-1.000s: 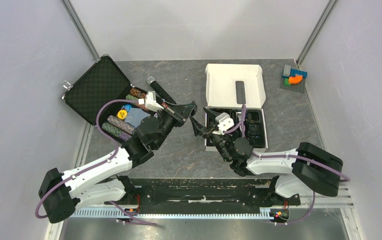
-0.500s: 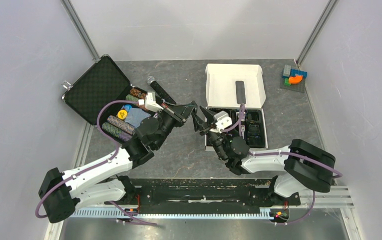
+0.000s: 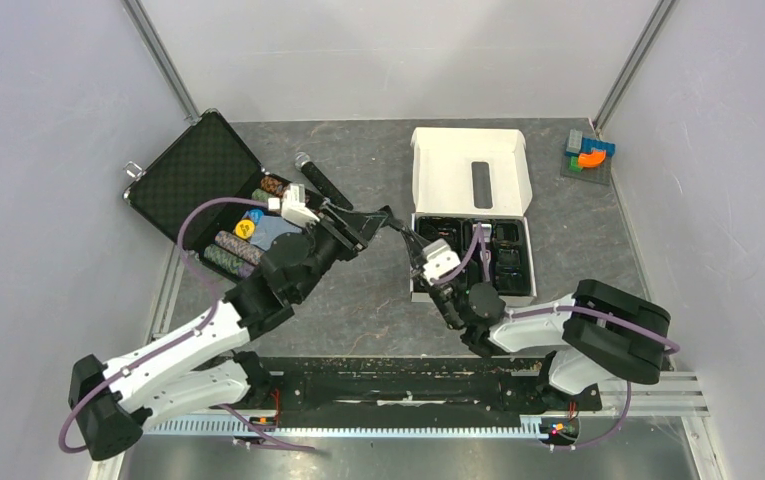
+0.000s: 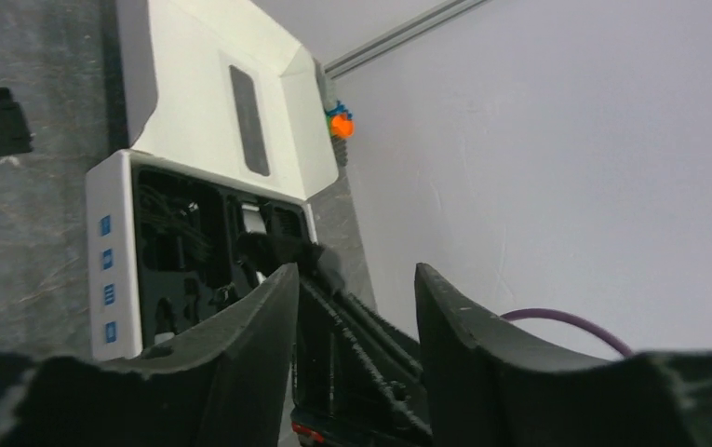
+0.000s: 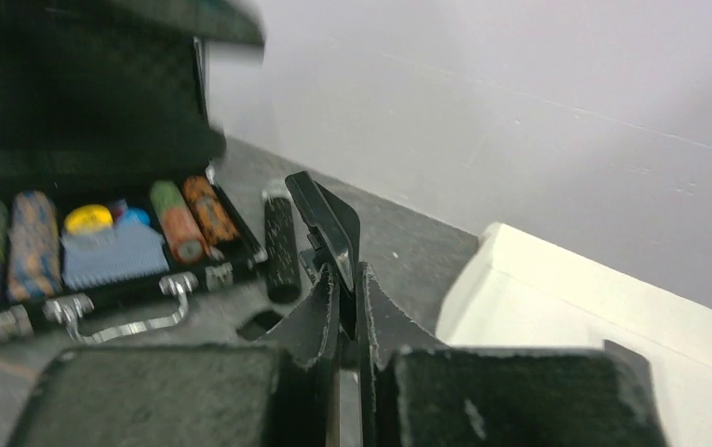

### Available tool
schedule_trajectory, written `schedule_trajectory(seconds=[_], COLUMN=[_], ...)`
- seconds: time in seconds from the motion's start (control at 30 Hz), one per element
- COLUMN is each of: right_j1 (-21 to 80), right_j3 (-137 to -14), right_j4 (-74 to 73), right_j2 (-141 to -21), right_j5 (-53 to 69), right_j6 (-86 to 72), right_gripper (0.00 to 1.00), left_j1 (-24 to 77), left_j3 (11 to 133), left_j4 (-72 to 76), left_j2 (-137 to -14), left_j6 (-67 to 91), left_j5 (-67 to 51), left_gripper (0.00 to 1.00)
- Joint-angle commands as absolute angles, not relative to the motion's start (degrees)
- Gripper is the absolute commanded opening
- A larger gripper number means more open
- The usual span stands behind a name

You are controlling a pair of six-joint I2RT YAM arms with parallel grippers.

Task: Sort the hair-cutting tools

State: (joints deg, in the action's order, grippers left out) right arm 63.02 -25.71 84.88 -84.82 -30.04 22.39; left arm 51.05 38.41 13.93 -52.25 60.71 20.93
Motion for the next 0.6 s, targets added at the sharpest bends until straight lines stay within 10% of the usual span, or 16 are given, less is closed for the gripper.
schedule_trajectory(seconds=[0.0, 0.23, 0.57], right_j1=[62.92, 62.75, 62.75], right_j3=[-20.86, -18.01, -18.02], right_j4=[104.59, 105.86, 107.01], right_j2=[-83.18, -81.17, -81.29], right_j5=[-25.04, -20.02, -17.45], right_j6=[33.35, 36.19, 42.70], right_gripper=[0.00, 0.00, 0.00], left_j1=[46.63, 31.08, 31.02], left_j3=[47.14, 55.71, 57.27], left_j4=[-4.12, -15.48, -12.61], left_j2=[-50.66, -61.37, -67.31], left_j6=[54.36, 55.60, 59.92], left_j5=[15.39, -19.10, -29.11], left_gripper=[0.59, 0.61, 0.59])
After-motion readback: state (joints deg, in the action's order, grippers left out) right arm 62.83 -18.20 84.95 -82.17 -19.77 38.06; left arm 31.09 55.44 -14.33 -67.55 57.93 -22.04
